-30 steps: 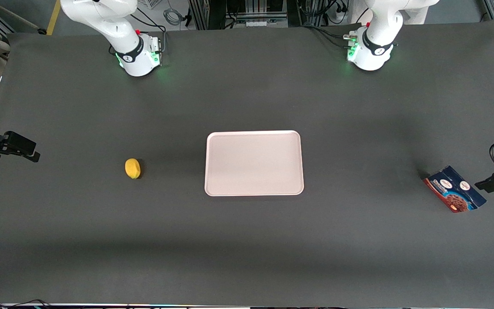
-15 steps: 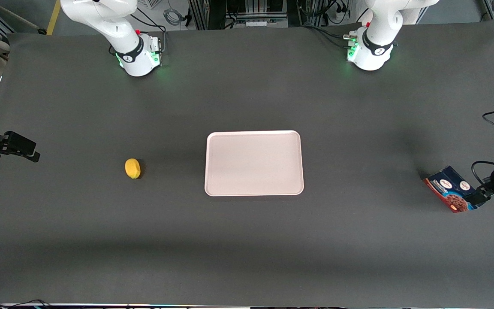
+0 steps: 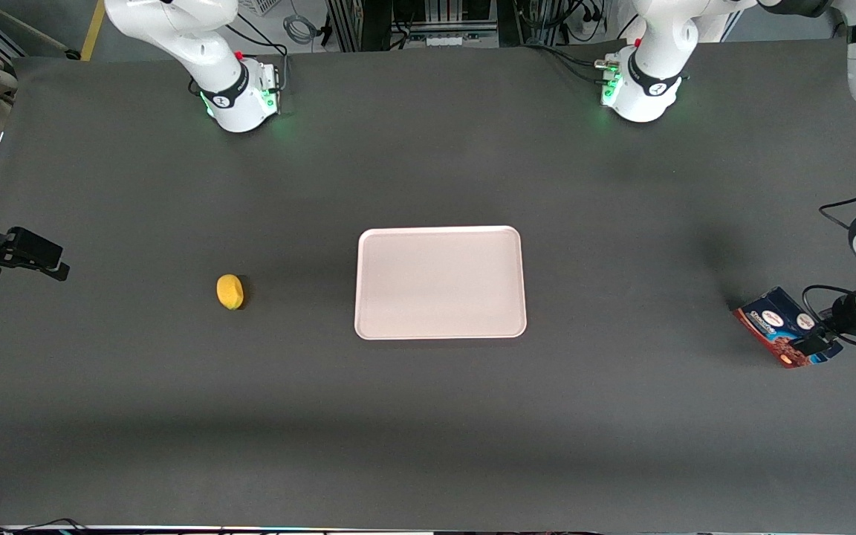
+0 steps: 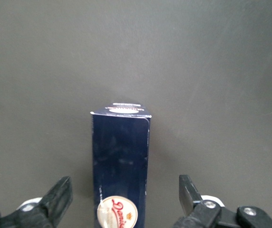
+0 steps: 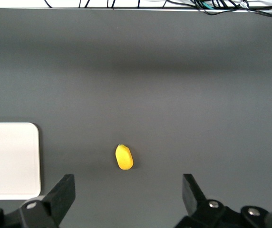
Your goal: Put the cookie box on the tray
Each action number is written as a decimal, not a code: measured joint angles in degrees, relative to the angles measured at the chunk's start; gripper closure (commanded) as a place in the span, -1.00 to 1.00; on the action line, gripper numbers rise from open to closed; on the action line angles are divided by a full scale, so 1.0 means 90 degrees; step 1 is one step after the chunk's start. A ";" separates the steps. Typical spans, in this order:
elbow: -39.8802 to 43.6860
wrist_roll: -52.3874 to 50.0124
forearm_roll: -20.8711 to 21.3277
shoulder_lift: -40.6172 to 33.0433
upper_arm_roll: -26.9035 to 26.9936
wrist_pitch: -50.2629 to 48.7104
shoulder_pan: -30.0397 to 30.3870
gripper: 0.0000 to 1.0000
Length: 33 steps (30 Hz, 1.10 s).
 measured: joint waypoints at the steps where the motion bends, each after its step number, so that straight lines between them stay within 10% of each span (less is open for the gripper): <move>1: -0.0016 0.0030 -0.0044 0.0026 -0.0001 0.0032 0.0000 -1.00; 13: -0.0332 0.0201 -0.0148 0.0225 -0.0001 0.0517 0.0000 -0.88; 33: -0.0364 0.0208 -0.0201 0.0210 -0.0004 0.0512 -0.0001 0.45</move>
